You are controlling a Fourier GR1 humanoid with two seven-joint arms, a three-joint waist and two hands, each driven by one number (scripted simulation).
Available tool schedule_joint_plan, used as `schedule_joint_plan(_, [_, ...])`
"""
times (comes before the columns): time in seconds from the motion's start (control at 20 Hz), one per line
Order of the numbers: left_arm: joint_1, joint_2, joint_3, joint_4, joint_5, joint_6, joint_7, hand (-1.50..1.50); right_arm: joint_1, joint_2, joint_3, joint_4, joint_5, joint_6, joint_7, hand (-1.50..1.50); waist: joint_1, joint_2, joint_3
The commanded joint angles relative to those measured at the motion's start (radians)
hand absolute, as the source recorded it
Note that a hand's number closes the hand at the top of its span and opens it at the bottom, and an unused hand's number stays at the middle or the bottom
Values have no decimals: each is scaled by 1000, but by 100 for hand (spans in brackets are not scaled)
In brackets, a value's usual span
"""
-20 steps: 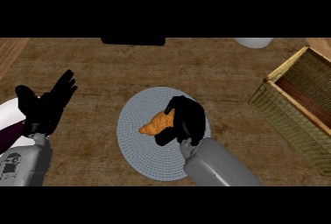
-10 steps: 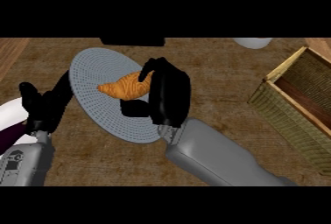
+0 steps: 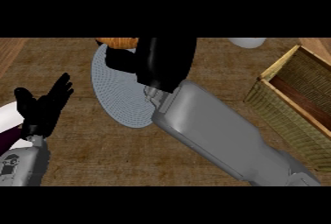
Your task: Pick the croissant from the placemat and place it in the basket
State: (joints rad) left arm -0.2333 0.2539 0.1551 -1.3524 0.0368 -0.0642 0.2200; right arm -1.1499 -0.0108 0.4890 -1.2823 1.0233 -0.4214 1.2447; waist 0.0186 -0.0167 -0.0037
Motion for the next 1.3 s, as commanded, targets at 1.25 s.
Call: schedule_joint_plan(1.25, [68, -5, 11, -79, -3, 11, -13, 0, -142, -222, -526, 96, 286, 378, 44, 150, -33, 7, 4])
